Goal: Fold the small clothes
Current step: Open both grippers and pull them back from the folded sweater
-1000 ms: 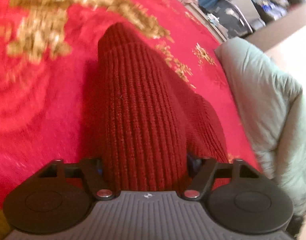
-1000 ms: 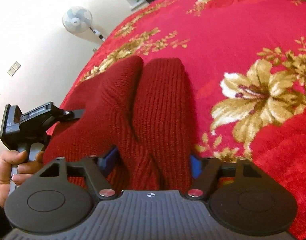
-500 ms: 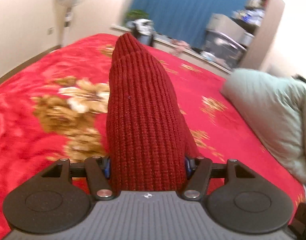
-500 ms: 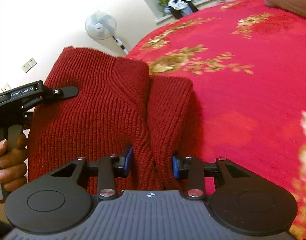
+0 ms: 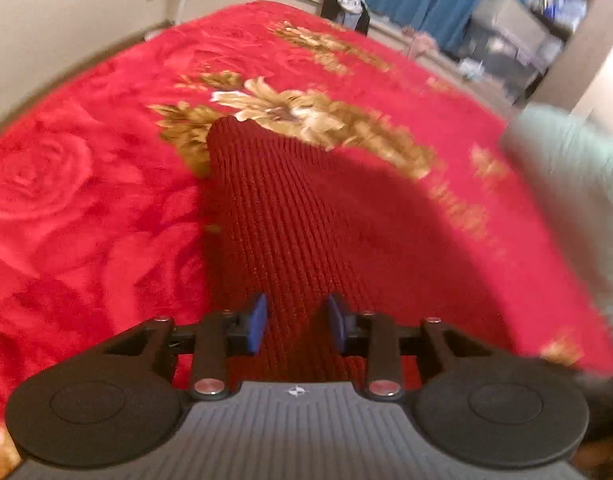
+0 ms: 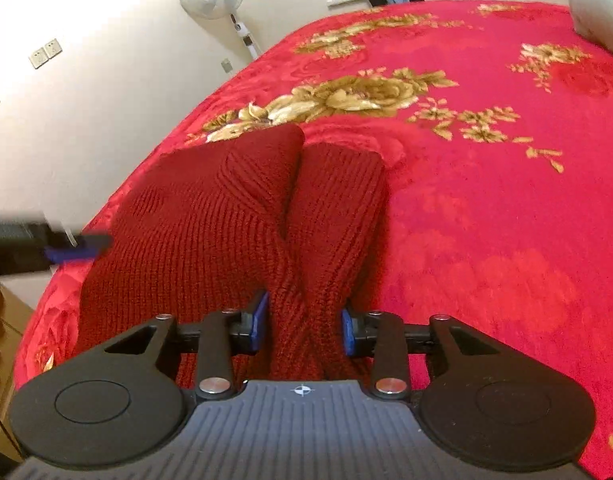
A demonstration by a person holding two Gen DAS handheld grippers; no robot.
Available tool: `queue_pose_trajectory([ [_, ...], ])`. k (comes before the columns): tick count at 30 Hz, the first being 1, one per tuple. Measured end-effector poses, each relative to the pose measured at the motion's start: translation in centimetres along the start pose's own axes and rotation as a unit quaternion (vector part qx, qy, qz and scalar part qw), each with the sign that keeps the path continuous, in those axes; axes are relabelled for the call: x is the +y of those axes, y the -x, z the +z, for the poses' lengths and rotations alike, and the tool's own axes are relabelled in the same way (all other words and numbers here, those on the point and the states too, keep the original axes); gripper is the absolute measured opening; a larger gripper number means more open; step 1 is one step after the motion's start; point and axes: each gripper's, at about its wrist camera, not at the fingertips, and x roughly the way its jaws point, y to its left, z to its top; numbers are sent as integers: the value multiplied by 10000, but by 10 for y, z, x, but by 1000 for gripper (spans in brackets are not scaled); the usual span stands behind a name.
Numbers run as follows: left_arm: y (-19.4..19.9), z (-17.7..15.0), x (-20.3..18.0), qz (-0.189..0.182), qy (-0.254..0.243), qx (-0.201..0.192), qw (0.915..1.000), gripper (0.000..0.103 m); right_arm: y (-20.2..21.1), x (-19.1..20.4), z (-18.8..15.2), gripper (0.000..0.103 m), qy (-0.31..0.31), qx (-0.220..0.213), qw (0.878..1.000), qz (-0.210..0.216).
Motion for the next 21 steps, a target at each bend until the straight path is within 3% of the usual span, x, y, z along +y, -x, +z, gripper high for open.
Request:
queue_pose_trajectory([
  [1, 2, -9, 0, 99, -100, -91, 9999, 47, 1, 3, 0, 51, 22, 30, 10000, -78],
  [3, 12, -15, -1, 462, -174, -280, 9984, 73, 11, 7, -3, 54, 165, -37, 9995, -252],
  [5, 32, -21, -5, 845, -297, -591, 9942, 75, 36, 10, -11, 55, 372, -259, 9983, -374],
  [12, 132, -65, -41, 1130, -620, -1634, 9781, 102, 133, 7, -59, 60, 751, -1029, 9911, -383],
  [16, 192, -119, -73, 1039, -944, -2210, 9651, 103, 175, 16, -91, 66, 1012, -1485, 9818, -619],
  [21, 227, -189, -104, 923, -629, -2386, 9647, 103, 191, 28, -124, 70, 884, -1770, 9771, -785],
])
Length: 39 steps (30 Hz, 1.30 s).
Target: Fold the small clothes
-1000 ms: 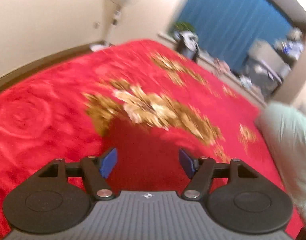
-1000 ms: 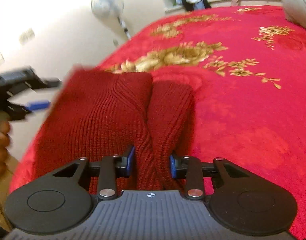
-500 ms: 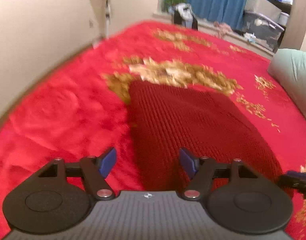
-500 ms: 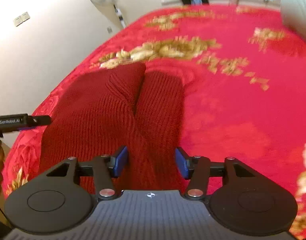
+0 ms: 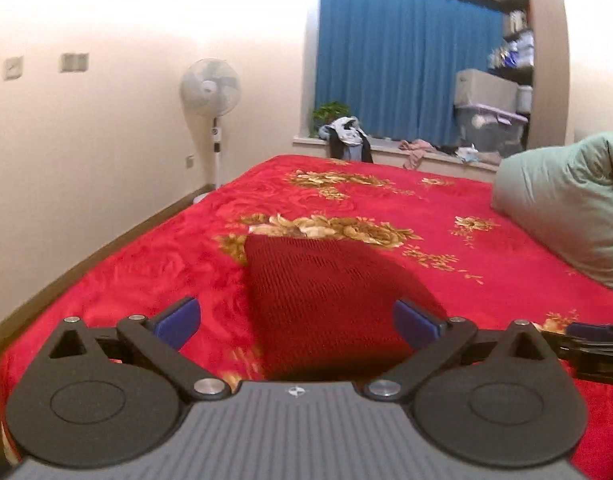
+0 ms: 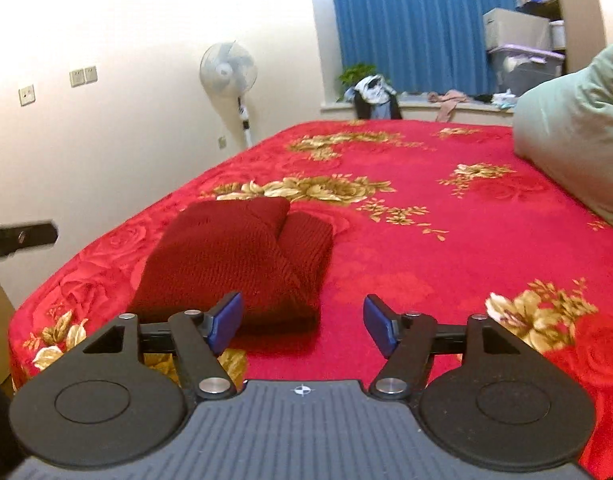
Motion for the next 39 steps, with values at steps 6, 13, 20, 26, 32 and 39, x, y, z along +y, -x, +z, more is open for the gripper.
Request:
queue_pose_trajectory([
  [6, -10, -47, -30, 189, 330, 957, 9947, 103, -14, 15, -21, 70, 267, 429, 9987, -19],
  [13, -27, -44, -39, 504, 351, 949, 9936, 103, -31, 17, -19, 70, 182, 542, 9983, -135],
  [20, -38, -44, -36, 417, 328, 898, 9945, 103, -32, 17, -20, 70, 249, 555, 9981, -94],
  [26, -39, -45, -40, 411, 269, 842, 9952, 103, -33, 19, -19, 70, 305, 536, 9981, -35],
  [32, -41, -45, -44, 365, 291, 895, 9949, 103, -34, 19, -20, 70, 371, 550, 9978, -13],
  [39, -43, -46, -47, 325, 281, 919, 9948, 103, -34, 19, -20, 70, 394, 562, 9976, 18],
])
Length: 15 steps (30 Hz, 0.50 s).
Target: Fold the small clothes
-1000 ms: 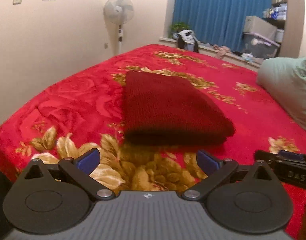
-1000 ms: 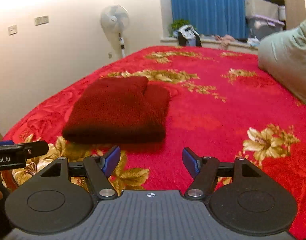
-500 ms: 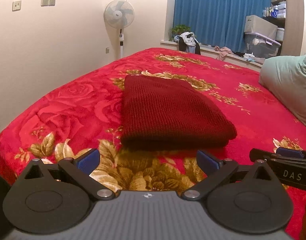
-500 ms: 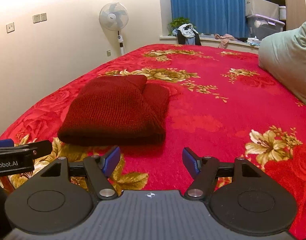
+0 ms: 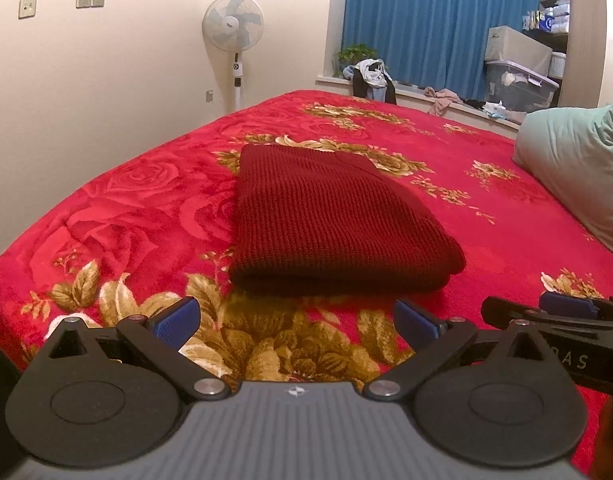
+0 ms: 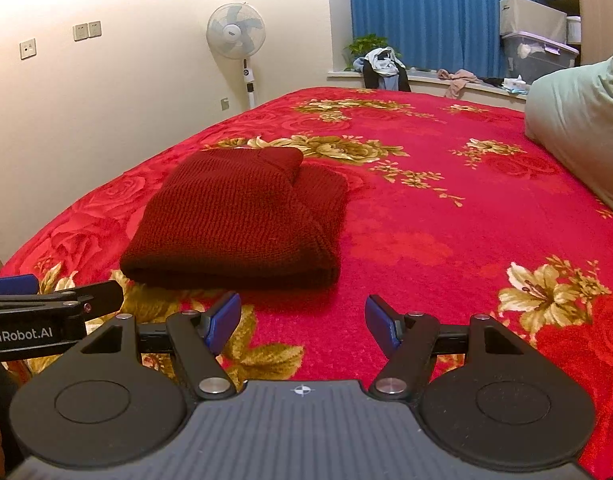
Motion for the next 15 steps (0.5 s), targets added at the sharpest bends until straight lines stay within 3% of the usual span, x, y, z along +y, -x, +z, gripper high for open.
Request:
queue_pose_trajectory([
  [15, -2, -1, -1, -1, -43, 18, 10000, 103, -1, 1, -1, 70, 53, 0, 10000, 44],
])
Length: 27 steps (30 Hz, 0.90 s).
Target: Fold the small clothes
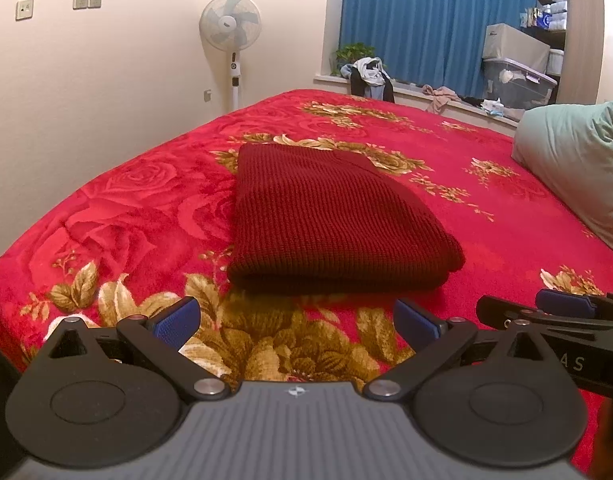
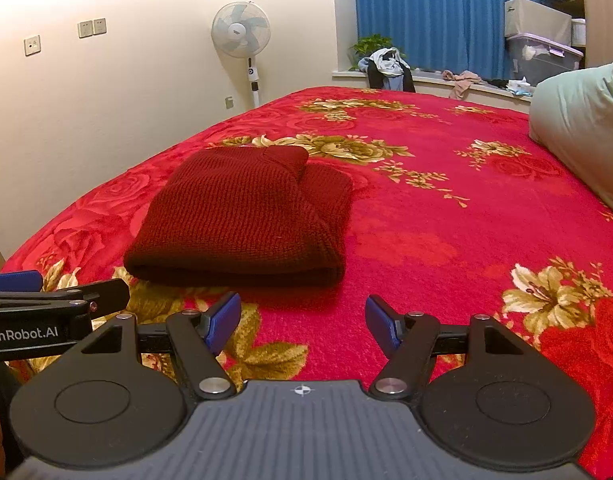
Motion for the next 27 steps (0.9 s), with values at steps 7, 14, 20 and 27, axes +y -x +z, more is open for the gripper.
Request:
queue_pose_trajectory([
  [7, -1, 0, 1, -10, -12, 9, 10000, 103, 0, 1, 0, 70, 25, 2, 10000, 9],
  [14, -1, 0, 0, -23, -21, 8, 10000, 103, 0, 1, -1, 70, 37, 8, 10000, 18],
  [20, -2, -1, 0, -43, -44, 6, 10000, 103, 0, 2, -1, 70, 34, 10, 10000, 16],
  [27, -3, -2, 0, -82, -72, 24, 9999, 103, 0, 2, -1, 70, 32, 12, 10000, 14],
])
